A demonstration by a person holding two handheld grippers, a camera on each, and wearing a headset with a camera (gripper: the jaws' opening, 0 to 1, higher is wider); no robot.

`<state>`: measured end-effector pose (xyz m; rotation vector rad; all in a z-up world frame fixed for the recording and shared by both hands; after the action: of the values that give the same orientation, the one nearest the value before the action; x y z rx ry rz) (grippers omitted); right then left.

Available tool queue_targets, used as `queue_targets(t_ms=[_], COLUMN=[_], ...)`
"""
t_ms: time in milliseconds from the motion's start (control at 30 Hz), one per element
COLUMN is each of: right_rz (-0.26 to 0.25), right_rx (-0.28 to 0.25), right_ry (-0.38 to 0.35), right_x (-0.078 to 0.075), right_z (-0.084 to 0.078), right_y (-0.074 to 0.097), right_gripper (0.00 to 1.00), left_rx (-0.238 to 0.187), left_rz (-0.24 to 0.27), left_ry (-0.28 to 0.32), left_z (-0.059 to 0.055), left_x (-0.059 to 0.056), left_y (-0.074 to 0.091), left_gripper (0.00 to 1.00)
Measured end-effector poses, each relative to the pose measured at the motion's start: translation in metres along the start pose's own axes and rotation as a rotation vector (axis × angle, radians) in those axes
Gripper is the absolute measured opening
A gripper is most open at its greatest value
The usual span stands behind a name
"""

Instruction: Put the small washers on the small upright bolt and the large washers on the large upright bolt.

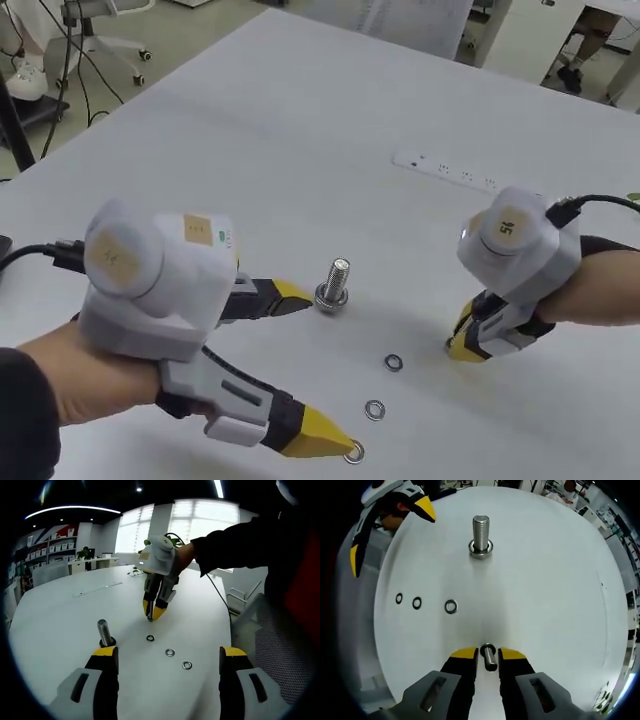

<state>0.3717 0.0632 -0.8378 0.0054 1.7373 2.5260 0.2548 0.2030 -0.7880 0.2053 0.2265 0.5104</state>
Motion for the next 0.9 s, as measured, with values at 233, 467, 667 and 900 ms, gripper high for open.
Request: queue_targets(t_ms=[233,467,667,900], right_rz=[-0.023,-0.045,-0.052,-0.049], right_rx=[-0.012,-0.033,-0.037,-0.051], right_ry=[-0.011,-0.042,-0.065,-0.081], right_x=[-0.002,0.000,0.009,0.023], right_z=[-0.004,-0.013,-0.023,-0.025], right_y=[0.008,0.016,0.022,0.028], right_gripper=[0.24,0.28,0.29,0.29], left_rx=[0.002,-0.002,-0.004,-0.004], left_rz=[-0.002,-0.001,-0.001,-0.002], left_ry=[-0.003,-0.005,-0.011,-0.018], left_z=[0.001,0.002,0.004,0.005], left_x=[-0.002,-0.005,-0.007,-0.008], left_y=[0.000,0.000,0.000,0.000], left_gripper=[0.83,0.83,0.83,0.82])
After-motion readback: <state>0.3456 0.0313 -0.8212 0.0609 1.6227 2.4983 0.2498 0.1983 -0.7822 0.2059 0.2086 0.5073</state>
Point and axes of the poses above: the centre of the closed fingertips' face, and the gripper's own axes: y roughly backward along the fingers, x roughly to its left, z roughly out of its top, the point moved 3 cm from there along y, roughly backward along the fingers, and after that the axes turned 9 degrees about -x, right-handed, at the moved point
